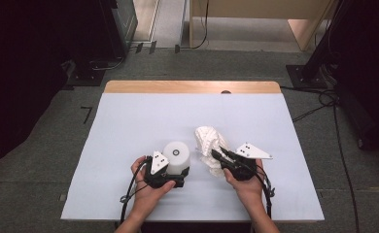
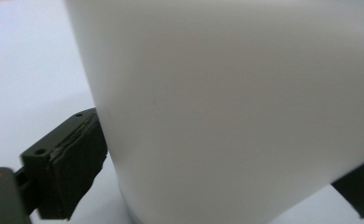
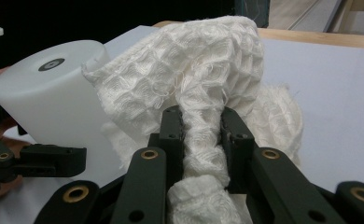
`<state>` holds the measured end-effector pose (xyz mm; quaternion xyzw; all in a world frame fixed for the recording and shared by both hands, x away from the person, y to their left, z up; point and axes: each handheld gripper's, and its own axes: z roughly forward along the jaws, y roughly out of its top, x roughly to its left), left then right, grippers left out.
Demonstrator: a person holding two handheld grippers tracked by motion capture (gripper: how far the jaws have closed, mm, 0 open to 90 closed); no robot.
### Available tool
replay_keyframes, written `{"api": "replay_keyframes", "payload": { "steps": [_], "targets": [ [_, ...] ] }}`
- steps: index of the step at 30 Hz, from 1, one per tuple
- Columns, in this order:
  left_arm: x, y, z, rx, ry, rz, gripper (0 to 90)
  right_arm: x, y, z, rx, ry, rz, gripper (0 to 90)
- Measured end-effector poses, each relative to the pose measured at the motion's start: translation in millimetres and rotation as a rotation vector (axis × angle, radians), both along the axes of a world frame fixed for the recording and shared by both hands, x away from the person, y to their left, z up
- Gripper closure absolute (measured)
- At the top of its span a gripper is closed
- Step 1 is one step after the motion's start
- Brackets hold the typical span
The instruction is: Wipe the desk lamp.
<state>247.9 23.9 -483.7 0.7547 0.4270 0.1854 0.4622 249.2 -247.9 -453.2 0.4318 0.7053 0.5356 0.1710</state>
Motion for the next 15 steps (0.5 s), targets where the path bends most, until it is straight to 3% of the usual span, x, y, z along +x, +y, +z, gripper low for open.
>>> {"api": "replay_keyframes", "payload": {
  "steps": [2, 4, 7, 10, 13, 15],
  "targets": [
    [-6.4, -7.9, -0.4, 0.009, -0.015, 0.076, 1.2, 0.5, 0.0, -0.4, 0.002, 0.002, 0.000, 74.4],
    [-6.6, -14.1, -1.4, 0.037, -0.026, 0.113, 1.2, 0.6, 0.7, -0.6, 0.000, 0.001, 0.002, 74.4],
    [-1.6, -13.7, -2.5, 0.021, -0.018, 0.121, 1.1, 0.1, 1.8, -0.8, -0.003, 0.003, 0.005, 74.4],
    [-1.0, -10.8, -1.4, 0.030, -0.046, 0.097, 6.5, 0.3, 2.4, -1.4, -0.002, 0.004, 0.007, 74.4],
    [4.5, -3.4, 1.6, 0.031, -0.044, 0.032, 7.6, 0.6, 2.6, -1.6, -0.002, 0.005, 0.006, 74.4],
    [10.7, 4.3, 3.1, 0.000, -0.030, -0.013, 7.9, -0.2, 2.9, -0.3, 0.003, 0.000, 0.008, 74.4]
  ]
}}
